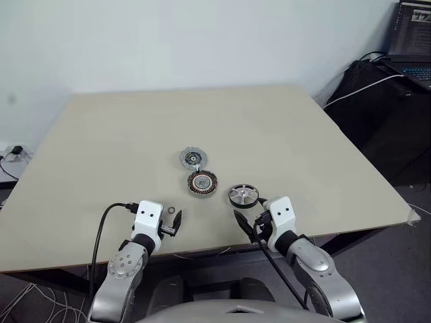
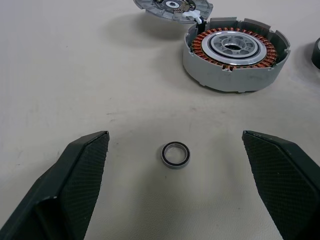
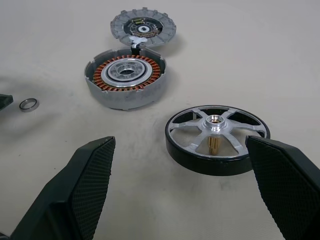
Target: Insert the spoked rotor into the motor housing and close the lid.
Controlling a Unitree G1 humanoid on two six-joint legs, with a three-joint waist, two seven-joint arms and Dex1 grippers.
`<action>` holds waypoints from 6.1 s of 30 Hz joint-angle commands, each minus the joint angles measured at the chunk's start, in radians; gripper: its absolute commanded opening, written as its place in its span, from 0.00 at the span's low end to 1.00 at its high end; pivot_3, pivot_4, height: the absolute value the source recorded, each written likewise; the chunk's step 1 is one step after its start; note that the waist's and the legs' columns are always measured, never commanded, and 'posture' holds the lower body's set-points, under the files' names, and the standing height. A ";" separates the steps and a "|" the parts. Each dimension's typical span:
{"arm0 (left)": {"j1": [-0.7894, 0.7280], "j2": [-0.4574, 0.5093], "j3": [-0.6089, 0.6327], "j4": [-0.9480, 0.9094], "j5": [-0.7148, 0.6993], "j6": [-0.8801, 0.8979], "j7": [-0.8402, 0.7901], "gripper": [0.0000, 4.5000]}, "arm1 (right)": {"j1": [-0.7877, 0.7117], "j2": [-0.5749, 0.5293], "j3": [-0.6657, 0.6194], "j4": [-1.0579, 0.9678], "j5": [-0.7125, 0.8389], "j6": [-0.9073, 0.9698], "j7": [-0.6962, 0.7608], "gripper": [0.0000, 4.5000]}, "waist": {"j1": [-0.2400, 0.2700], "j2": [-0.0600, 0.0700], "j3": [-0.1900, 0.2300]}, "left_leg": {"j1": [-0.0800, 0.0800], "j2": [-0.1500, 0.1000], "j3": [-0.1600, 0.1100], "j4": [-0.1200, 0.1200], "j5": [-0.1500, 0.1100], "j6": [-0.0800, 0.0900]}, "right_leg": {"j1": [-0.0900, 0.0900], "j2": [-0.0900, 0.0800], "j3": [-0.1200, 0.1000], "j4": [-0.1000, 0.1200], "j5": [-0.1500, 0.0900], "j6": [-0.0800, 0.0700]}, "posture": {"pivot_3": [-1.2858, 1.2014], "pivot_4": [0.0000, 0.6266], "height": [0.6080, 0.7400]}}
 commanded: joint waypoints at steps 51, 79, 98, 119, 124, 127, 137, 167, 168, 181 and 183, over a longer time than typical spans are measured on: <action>-0.125 -0.032 -0.003 0.201 0.001 0.096 -0.006 0.15 | -0.015 0.030 0.000 -0.001 -0.015 -0.035 -0.011 1.00 | 0.001 0.002 -0.003 | 0.001 0.000 0.000 0.001 0.000 0.000 | 0.001 0.000 -0.001 0.000 0.001 0.000 | 0.52 0.00 1.00; -0.550 -0.163 -0.094 0.395 0.003 0.023 -0.034 0.15 | -0.035 0.043 0.013 0.014 -0.021 -0.045 -0.021 1.00 | 0.003 -0.005 0.001 | 0.000 -0.001 -0.001 0.006 0.000 0.000 | 0.003 0.005 -0.003 0.001 0.002 0.001 | 0.52 0.00 1.00; -0.672 -0.230 -0.067 0.723 0.039 -0.101 0.031 0.15 | -0.032 0.057 0.015 0.003 -0.024 -0.050 -0.035 1.00 | 0.002 -0.006 0.002 | 0.000 -0.001 -0.003 0.009 -0.001 0.002 | 0.006 0.003 -0.003 0.001 0.003 0.003 | 0.52 0.00 1.00; -0.461 -0.182 -0.016 0.328 -0.029 -0.130 -0.004 0.38 | -0.083 0.064 0.028 0.004 -0.011 -0.029 -0.030 0.71 | -0.001 -0.006 0.002 | 0.001 -0.001 -0.003 0.009 -0.001 0.002 | 0.006 0.002 -0.003 0.000 0.003 0.002 | 0.52 0.00 1.00; -0.327 -0.155 0.050 0.181 -0.065 -0.153 0.014 0.01 | -0.186 0.095 0.060 0.054 -0.047 0.081 -0.070 0.35 | -0.006 -0.006 0.002 | 0.002 0.000 -0.003 0.009 -0.001 0.002 | 0.007 0.002 -0.003 0.000 0.004 0.002 | 0.52 0.00 1.00; -0.259 -0.134 0.070 0.129 -0.062 -0.170 0.019 0.00 | -0.254 0.107 0.100 0.089 -0.079 0.139 -0.079 0.13 | -0.002 -0.006 0.002 | 0.002 0.000 -0.003 0.009 -0.001 0.002 | 0.007 0.001 -0.003 0.000 0.004 0.001 | 0.52 0.00 1.00; -0.016 -0.075 0.044 0.101 0.004 -0.369 0.013 0.00 | -0.483 0.158 0.208 0.319 -0.164 0.196 -0.071 0.00 | -0.004 -0.005 0.002 | -0.001 0.000 -0.001 0.007 -0.001 0.002 | 0.003 0.000 -0.002 -0.001 0.004 0.001 | 0.52 0.00 1.00; 0.021 -0.058 -0.075 0.009 -0.014 -0.274 -0.045 0.00 | -0.739 0.244 0.174 0.756 -0.237 0.044 -0.084 0.00 | -0.024 -0.002 0.003 | -0.003 0.000 0.003 0.005 0.000 0.000 | -0.003 0.004 -0.002 0.002 0.005 0.000 | 0.52 0.00 1.00; 0.020 -0.059 -0.075 0.009 -0.014 -0.274 -0.045 0.00 | -0.741 0.246 0.174 0.760 -0.239 0.042 -0.082 0.00 | -0.024 -0.002 0.003 | -0.003 0.000 0.003 0.005 0.000 0.000 | -0.003 0.004 -0.002 0.002 0.005 0.000 | 0.52 0.00 1.00; 0.015 -0.065 -0.081 0.014 -0.014 -0.266 -0.041 0.00 | -0.737 0.257 0.192 0.756 -0.233 0.016 -0.007 0.00 | -0.024 -0.002 0.003 | -0.003 0.000 0.003 0.005 0.000 0.000 | -0.003 0.004 -0.002 0.002 0.005 0.000 | 0.52 0.00 1.00; 0.016 -0.064 -0.080 0.013 -0.015 -0.265 -0.043 0.00 | -0.735 0.261 0.191 0.753 -0.229 0.007 0.001 0.00 | -0.024 -0.002 0.003 | -0.003 0.000 0.003 0.005 0.000 0.000 | -0.003 0.003 -0.002 0.003 0.005 0.000 | 0.52 0.00 1.00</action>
